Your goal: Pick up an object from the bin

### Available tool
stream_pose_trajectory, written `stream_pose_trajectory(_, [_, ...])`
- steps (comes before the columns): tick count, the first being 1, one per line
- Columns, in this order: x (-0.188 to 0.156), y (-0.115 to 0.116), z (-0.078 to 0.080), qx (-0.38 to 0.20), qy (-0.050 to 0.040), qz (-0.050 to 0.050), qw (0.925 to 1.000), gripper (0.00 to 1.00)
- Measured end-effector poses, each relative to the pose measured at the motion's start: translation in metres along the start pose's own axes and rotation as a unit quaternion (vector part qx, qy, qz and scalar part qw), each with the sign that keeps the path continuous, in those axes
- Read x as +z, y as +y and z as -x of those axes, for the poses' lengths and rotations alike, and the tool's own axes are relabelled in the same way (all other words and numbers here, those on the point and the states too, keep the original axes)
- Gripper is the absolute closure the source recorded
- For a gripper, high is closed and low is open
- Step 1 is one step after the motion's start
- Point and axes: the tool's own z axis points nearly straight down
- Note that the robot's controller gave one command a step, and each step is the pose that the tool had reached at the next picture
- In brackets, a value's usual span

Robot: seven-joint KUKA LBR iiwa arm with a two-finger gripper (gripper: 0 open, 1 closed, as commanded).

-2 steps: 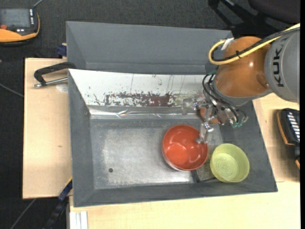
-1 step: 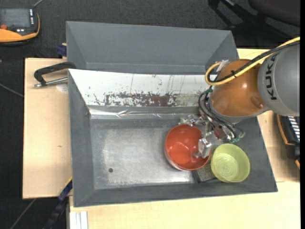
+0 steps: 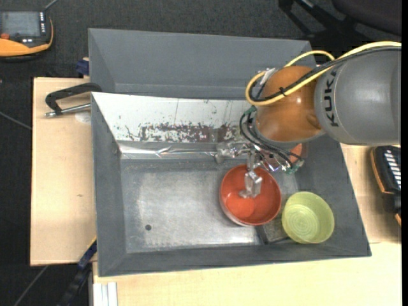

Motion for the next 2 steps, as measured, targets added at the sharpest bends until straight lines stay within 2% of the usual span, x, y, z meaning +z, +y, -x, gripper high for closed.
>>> stream_pose_trajectory(1, [-0.001,-0.002,-0.001,0.002,0.0012,0.0,1.0,1.0])
stream_pose_trajectory(2, [-0.176,0.038,0.034,-0.026,-0.0062,-0.002,0.9996,1.0])
